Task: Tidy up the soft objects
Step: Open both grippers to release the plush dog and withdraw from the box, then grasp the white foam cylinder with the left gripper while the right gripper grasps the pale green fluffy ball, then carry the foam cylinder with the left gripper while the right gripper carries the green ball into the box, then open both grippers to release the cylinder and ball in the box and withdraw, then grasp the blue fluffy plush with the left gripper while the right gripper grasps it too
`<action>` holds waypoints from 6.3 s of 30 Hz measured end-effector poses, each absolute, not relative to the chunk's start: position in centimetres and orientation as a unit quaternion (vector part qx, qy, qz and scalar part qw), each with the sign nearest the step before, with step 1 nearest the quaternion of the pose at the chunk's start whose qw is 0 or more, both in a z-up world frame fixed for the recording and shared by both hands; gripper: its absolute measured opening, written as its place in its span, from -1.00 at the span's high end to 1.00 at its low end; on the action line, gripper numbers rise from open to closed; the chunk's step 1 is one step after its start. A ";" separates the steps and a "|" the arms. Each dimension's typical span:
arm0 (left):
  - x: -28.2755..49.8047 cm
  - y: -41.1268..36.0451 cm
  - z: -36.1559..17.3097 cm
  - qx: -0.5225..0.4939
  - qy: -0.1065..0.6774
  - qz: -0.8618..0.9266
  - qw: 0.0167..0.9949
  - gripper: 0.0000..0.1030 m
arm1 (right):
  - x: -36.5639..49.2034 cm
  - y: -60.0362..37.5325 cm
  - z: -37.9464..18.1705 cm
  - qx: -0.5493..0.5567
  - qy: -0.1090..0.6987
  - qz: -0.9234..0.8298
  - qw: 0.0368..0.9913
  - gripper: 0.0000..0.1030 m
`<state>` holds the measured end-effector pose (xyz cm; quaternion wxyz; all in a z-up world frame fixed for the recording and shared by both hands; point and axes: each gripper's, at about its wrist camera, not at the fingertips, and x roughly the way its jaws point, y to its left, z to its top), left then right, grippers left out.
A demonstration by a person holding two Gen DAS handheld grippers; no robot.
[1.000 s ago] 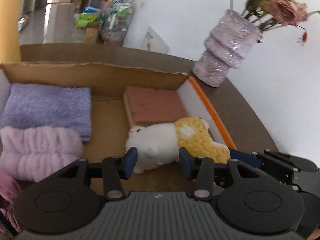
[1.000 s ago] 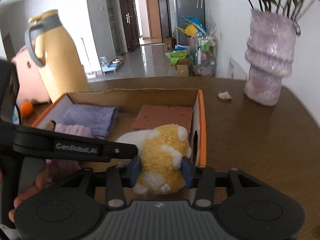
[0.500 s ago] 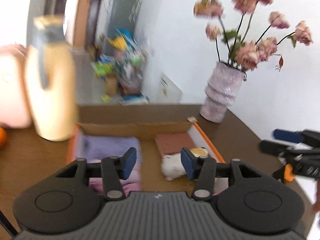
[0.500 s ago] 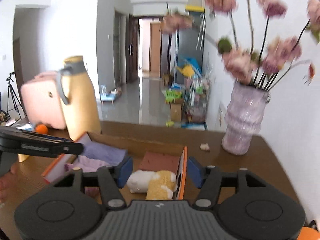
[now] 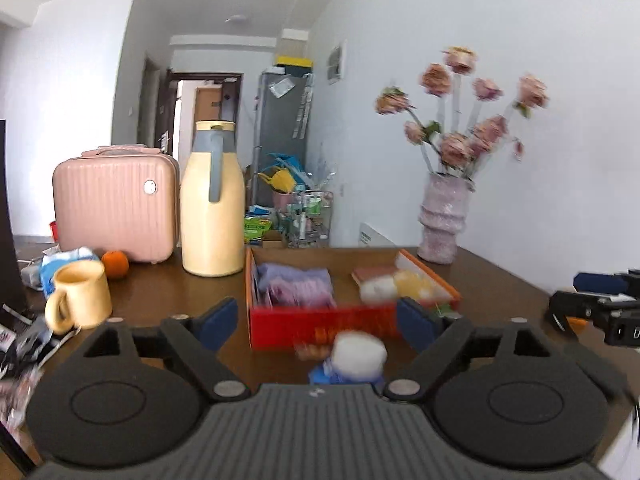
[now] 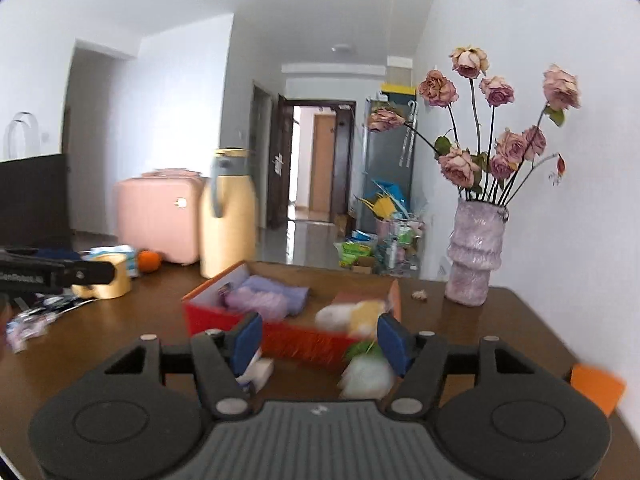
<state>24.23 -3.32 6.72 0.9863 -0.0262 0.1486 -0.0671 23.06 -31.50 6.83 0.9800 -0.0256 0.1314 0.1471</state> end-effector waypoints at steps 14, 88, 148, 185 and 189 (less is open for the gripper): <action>15.0 -4.3 -1.3 0.013 0.225 -0.094 0.970 -0.79 | 12.5 -30.9 -1.8 0.017 0.200 0.145 0.969 -0.38; 16.5 -6.2 0.9 -0.035 0.148 -0.111 0.982 -0.06 | 18.4 -31.1 -2.5 0.042 0.227 0.158 0.960 0.77; 25.1 1.4 7.8 0.044 0.090 -0.023 0.995 -0.95 | 29.0 -31.5 10.5 -0.045 0.163 0.173 0.970 -0.53; 21.9 -2.7 -3.4 -0.082 0.264 -0.143 0.950 -0.48 | 22.2 -28.1 -4.1 0.105 0.263 0.172 0.944 -0.21; 26.6 -3.2 -4.5 -0.132 0.307 -0.176 0.926 -0.15 | 25.9 -27.9 -5.3 0.140 0.288 0.180 0.930 0.09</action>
